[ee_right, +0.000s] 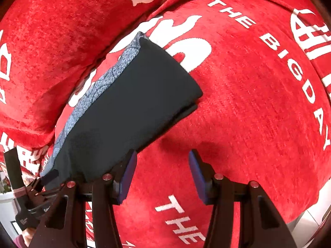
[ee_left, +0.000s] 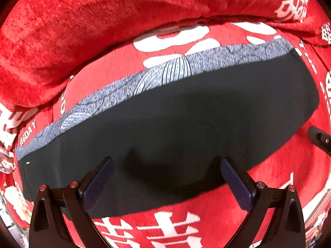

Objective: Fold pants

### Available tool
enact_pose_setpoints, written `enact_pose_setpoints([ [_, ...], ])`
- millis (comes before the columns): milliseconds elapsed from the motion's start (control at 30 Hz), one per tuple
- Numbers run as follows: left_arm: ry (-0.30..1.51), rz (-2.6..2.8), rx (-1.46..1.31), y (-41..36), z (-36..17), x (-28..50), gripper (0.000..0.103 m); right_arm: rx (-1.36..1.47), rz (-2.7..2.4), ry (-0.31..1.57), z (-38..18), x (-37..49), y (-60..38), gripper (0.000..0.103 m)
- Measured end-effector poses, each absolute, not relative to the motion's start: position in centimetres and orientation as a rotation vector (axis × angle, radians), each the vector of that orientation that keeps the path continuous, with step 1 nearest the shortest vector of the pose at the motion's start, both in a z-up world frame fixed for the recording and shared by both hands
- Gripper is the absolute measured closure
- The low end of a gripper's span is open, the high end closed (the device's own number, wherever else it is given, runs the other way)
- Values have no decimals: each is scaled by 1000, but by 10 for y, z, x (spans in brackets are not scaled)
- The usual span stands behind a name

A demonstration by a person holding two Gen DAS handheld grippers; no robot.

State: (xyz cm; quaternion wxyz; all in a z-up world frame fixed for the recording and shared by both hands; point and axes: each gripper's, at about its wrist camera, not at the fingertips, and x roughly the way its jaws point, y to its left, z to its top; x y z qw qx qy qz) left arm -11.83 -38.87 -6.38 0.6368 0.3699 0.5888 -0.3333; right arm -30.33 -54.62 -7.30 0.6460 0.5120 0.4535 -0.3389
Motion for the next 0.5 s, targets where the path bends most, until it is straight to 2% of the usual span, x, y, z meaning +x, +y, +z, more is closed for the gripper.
enact_pose_setpoints([
  [267, 1395, -723, 813, -392, -82, -112, 0, 1230, -741, 916, -81, -302, -562, 47],
  [333, 1391, -722, 817, -393, -83, -113, 0, 1247, -735, 901, -85, -300, -565, 58],
  [400, 1392, -721, 817, -393, -85, -113, 0, 1250, -734, 902, -89, -297, -566, 94],
  [500, 1397, -717, 814, -393, -88, -115, 0, 1237, -741, 883, -85, -300, -563, 96],
])
